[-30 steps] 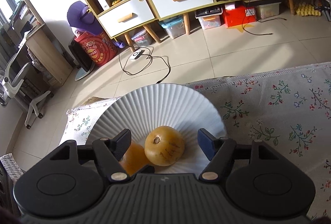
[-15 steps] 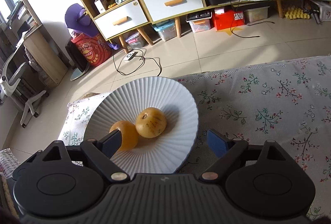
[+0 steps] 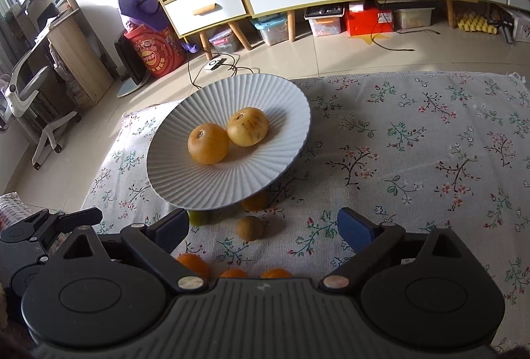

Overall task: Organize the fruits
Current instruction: 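Withdraw both tools from the bowl back toward the fruit pile, then grasp a mandarin orange with the right tool while the left tool grasps another mandarin, then carry the mandarin with the right tool while the left tool carries its mandarin over the bowl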

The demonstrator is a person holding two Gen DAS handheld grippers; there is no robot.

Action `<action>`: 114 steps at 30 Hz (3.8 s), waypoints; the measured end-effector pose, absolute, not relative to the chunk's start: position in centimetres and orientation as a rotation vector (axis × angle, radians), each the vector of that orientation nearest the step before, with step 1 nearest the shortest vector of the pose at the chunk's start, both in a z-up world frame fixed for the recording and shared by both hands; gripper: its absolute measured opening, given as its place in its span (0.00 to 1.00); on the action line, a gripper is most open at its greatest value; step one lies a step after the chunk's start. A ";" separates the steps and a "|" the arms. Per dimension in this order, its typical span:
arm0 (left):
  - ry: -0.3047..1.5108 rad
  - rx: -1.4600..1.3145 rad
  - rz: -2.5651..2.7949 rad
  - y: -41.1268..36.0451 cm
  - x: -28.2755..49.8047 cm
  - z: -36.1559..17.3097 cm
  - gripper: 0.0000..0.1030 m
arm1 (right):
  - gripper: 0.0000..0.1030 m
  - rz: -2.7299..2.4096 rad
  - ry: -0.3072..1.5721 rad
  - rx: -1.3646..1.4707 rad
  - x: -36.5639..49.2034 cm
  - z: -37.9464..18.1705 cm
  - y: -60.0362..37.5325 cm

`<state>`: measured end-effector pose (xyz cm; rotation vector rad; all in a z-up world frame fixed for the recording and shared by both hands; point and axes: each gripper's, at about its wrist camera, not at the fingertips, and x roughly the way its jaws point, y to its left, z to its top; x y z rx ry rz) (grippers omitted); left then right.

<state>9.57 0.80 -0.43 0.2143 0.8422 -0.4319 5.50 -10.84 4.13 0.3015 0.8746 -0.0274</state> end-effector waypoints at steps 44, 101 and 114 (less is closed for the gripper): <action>0.901 -0.024 -0.534 2.9 7.6 -3.9 0.53 | 0.53 0.070 0.971 0.017 -0.6 0.0 -7.5; 0.854 -0.020 -0.564 0.6 8.3 -1.2 0.24 | 0.33 0.016 0.933 0.050 1.2 2.7 -8.4; 0.778 -0.047 -0.551 -0.6 9.6 -0.5 0.24 | 0.33 -0.029 0.849 0.131 3.4 4.6 -10.4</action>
